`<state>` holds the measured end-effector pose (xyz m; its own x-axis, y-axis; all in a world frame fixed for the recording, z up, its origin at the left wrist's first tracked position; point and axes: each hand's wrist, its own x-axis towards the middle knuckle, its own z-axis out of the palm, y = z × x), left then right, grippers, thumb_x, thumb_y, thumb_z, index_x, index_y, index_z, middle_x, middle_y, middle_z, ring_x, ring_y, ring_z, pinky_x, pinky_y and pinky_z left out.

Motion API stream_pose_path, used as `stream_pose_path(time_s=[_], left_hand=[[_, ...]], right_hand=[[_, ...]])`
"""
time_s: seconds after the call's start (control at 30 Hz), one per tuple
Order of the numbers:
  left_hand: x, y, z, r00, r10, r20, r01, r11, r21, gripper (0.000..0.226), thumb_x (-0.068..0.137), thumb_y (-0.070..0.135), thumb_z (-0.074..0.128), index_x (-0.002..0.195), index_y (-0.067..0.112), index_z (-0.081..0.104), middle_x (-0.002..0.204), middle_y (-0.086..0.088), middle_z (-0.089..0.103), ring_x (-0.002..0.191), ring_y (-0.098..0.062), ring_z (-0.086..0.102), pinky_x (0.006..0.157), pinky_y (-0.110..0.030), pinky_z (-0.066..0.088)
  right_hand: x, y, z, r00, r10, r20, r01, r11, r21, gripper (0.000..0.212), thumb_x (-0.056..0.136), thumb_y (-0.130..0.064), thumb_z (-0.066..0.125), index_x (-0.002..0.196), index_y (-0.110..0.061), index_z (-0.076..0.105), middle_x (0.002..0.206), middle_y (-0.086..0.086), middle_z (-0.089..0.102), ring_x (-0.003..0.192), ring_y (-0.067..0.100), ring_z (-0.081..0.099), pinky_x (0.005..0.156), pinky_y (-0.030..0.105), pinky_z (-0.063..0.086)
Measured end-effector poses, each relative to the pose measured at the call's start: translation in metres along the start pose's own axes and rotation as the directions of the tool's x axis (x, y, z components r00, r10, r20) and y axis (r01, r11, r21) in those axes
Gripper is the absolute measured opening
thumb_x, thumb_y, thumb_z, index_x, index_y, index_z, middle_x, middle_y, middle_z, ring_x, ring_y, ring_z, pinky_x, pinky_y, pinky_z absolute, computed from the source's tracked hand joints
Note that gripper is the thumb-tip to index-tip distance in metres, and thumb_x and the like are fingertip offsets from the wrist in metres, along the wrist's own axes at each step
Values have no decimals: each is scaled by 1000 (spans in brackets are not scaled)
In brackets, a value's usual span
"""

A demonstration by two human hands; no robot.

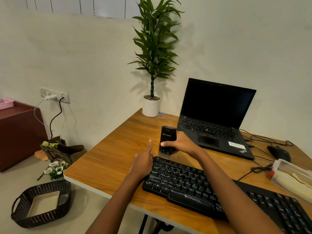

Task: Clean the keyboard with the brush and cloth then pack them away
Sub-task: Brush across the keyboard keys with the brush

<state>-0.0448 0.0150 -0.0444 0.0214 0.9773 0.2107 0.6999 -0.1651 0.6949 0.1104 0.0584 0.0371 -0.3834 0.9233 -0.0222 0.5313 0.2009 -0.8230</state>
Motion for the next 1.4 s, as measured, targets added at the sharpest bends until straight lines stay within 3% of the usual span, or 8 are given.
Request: stream_pose_path(time_s=[0.2, 0.4, 0.57, 0.87, 1.03, 1.17, 1.27, 1.4], left_hand=[[0, -2, 2, 1000, 1, 3, -1, 1000, -5, 54, 102, 13, 30, 150, 12, 6, 100, -2, 61, 99, -19, 58, 109, -43, 27], [0, 0, 0, 1000, 11, 2, -11, 1000, 23, 55, 102, 13, 31, 150, 12, 6, 109, -3, 64, 104, -19, 58, 110, -46, 25], [-1, 0, 1, 1000, 7, 11, -7, 999, 40, 55, 102, 13, 31, 151, 15, 5, 111, -5, 64, 108, -22, 57, 109, -43, 23], [0, 0, 0, 1000, 18, -2, -18, 999, 29, 53, 102, 12, 31, 150, 16, 7, 112, -2, 63, 107, -17, 57, 111, -43, 21], [1, -6, 2, 1000, 24, -18, -23, 1000, 17, 55, 101, 13, 33, 150, 20, 8, 110, 0, 63, 106, -16, 56, 106, -39, 25], [2, -6, 4, 999, 32, 2, -32, 999, 25, 57, 100, 12, 34, 150, 18, 5, 108, 1, 63, 105, -16, 56, 107, -39, 24], [5, -10, 7, 999, 48, -11, -47, 999, 21, 55, 99, 12, 35, 150, 17, 14, 103, 2, 64, 100, -18, 58, 105, -42, 29], [9, -17, 12, 994, 92, -55, -93, 995, -23, 42, 98, 23, 42, 138, 11, 41, 103, 3, 68, 100, -21, 62, 100, -44, 36]], right_hand=[[-11, 19, 6, 999, 42, 19, -44, 986, 159, 32, 79, -17, 72, 104, -15, 53, 93, 1, 64, 82, 13, 64, 65, 26, 57], [-5, 6, -10, 998, -4, 65, 16, 983, -180, 43, 74, -19, 77, 108, -15, 50, 96, 1, 61, 90, 18, 62, 74, 32, 56], [-14, 14, 9, 990, -129, 52, 133, 989, -69, 47, 72, -21, 79, 112, -18, 54, 102, -4, 62, 102, 16, 59, 89, 27, 47], [-33, 3, -32, 989, -35, 143, 89, 918, -385, 45, 72, -16, 78, 110, -10, 54, 102, 5, 63, 94, 19, 62, 80, 31, 54], [-31, -1, 15, 990, -143, 19, 144, 985, -92, 42, 74, -19, 77, 107, -23, 52, 96, -10, 61, 90, 6, 59, 68, 11, 44], [-31, 3, 4, 990, -56, 126, 73, 988, -136, 43, 72, -17, 78, 106, -22, 51, 94, -7, 61, 90, 11, 60, 74, 19, 49], [-24, -13, 0, 985, -66, 158, 110, 950, -293, 43, 72, -17, 78, 103, -22, 49, 86, -13, 56, 84, 7, 56, 67, 15, 42], [-23, -13, 15, 989, -88, 115, 110, 973, -203, 36, 73, -19, 78, 102, -18, 57, 88, -9, 60, 82, 5, 57, 65, 11, 42]])
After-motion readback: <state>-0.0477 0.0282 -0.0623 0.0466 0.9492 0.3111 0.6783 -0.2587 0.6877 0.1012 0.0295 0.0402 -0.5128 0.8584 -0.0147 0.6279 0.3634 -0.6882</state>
